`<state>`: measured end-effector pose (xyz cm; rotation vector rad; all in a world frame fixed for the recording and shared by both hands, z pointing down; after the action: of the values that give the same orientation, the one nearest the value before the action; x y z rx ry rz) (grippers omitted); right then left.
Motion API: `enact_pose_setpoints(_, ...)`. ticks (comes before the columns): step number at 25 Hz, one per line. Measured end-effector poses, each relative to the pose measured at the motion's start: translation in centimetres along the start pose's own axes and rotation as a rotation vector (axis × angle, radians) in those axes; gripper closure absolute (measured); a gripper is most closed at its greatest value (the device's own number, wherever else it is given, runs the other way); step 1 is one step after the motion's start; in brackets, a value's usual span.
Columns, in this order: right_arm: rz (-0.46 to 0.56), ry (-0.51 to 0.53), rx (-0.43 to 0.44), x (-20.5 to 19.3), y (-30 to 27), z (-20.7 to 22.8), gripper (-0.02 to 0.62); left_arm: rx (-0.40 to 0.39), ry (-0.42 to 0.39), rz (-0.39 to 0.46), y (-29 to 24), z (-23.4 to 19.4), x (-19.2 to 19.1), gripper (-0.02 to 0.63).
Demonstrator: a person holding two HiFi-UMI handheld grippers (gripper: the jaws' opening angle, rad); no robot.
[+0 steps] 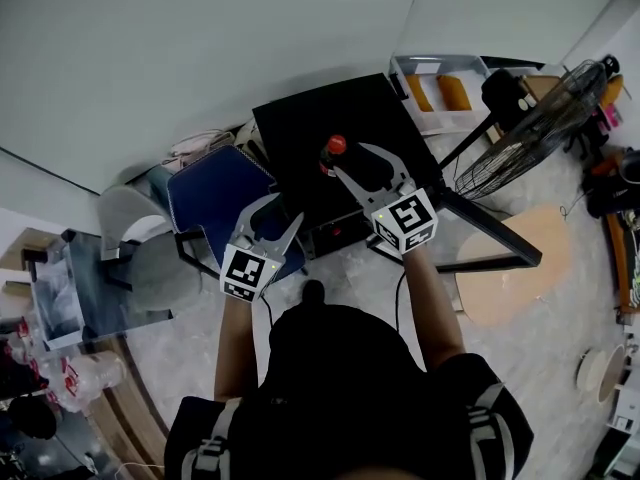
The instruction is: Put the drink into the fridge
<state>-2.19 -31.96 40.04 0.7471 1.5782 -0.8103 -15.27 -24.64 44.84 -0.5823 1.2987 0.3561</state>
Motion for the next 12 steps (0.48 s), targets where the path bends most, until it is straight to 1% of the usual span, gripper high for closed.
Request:
enact_pose_setpoints(3,0.019,-0.025,-0.003,0.3,-0.5,0.3,0.385,-0.008,-0.004,0.002,-0.1,-0.5,-0.2,0.42)
enact_pose_setpoints(7,0.027,-0.032,0.003,0.6,-1.3,0.3,0.388,-0.016,-0.001,0.002,-0.1,-1.3,-0.5,0.422)
enact_pose_setpoints(11,0.025,-0.026,0.005,1.0,-1.9,0.1,0.402,-0.025,-0.015,0.005,-0.2,-2.0,-0.6,0.422)
enact_pose_setpoints(12,0.023,-0.018,-0.003,1.1,-2.0,0.0,0.419,-0.027,-0.015,0.002,-0.1,-2.2,-0.6,0.422)
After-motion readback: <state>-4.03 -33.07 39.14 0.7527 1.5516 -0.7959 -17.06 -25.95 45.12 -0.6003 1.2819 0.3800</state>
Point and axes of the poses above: the fingertips, and each gripper's own axes: y backward along the fingers, z to its right, x out of its top, the point moved 3 cm from there along y, backward along the fingers, and after that the axes turned 8 degrees about x, right-handed, at the moved point
